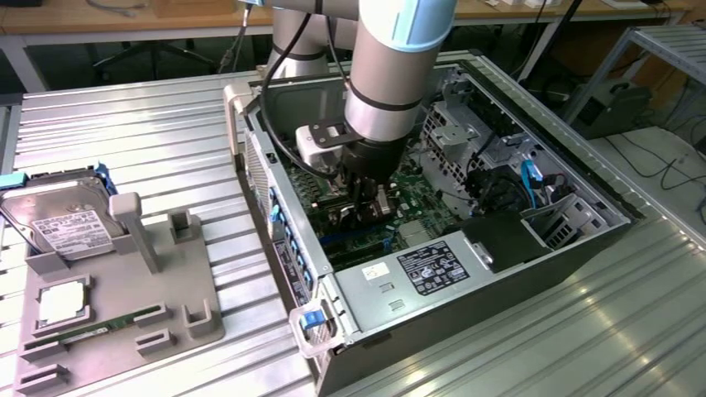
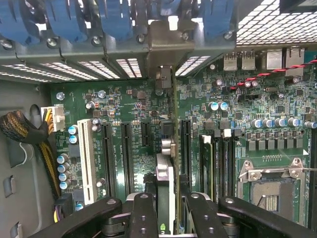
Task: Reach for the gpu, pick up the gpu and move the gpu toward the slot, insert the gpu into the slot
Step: 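Insert the gpu into the slot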
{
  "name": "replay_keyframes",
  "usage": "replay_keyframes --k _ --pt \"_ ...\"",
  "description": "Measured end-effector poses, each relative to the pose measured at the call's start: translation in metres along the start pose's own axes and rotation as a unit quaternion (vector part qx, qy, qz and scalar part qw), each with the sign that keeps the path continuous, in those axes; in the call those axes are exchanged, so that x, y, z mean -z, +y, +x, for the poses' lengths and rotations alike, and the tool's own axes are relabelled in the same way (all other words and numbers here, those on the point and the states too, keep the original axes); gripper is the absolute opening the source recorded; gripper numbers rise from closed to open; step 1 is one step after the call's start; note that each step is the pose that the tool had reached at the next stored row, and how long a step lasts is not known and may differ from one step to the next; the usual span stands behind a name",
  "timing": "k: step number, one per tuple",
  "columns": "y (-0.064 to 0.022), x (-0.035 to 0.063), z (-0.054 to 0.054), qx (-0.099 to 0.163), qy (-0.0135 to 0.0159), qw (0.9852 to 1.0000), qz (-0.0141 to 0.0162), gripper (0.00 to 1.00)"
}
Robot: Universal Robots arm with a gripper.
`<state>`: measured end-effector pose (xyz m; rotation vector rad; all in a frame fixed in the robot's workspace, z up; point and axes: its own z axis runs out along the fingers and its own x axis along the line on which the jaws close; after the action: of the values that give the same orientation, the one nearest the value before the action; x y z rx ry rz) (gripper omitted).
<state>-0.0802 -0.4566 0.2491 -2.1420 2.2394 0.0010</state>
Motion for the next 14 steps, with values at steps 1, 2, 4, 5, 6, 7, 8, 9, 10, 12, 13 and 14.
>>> replay_keyframes --k 1,2,4,5,6,7,8,9,10,12,13,14 --pt "0.0000 0.0000 0.0000 0.000 0.0000 1.0000 0.0000 0.27" --pt "0.0000 0.0000 0.0000 0.000 0.0000 1.0000 0.0000 0.27" --pt "0.0000 0.0000 0.0000 0.000 0.0001 1.0000 0.0000 0.27" --pt "0.0000 0.0000 0.0000 0.000 0.0001 1.0000 0.0000 0.27" --pt "0.0000 0.0000 0.0000 0.000 0.0001 1.0000 0.0000 0.27" --pt "0.0000 0.0000 0.0000 0.000 0.0000 1.0000 0.0000 0.27" --pt "0.0000 0.0001 0.0000 0.000 0.0001 1.0000 0.0000 0.27" --pt "0.0000 0.0000 0.0000 0.000 0.0001 1.0000 0.0000 0.27" --pt "0.0000 0.0000 0.0000 0.000 0.0001 1.0000 0.0000 0.27" --pt "0.0003 0.0001 0.0000 0.000 0.0001 1.0000 0.0000 0.27" --pt "0.0011 0.0002 0.0001 0.000 0.0001 1.0000 0.0000 0.27" --pt "0.0028 0.0002 0.0002 0.000 0.0000 1.0000 0.0000 0.27"
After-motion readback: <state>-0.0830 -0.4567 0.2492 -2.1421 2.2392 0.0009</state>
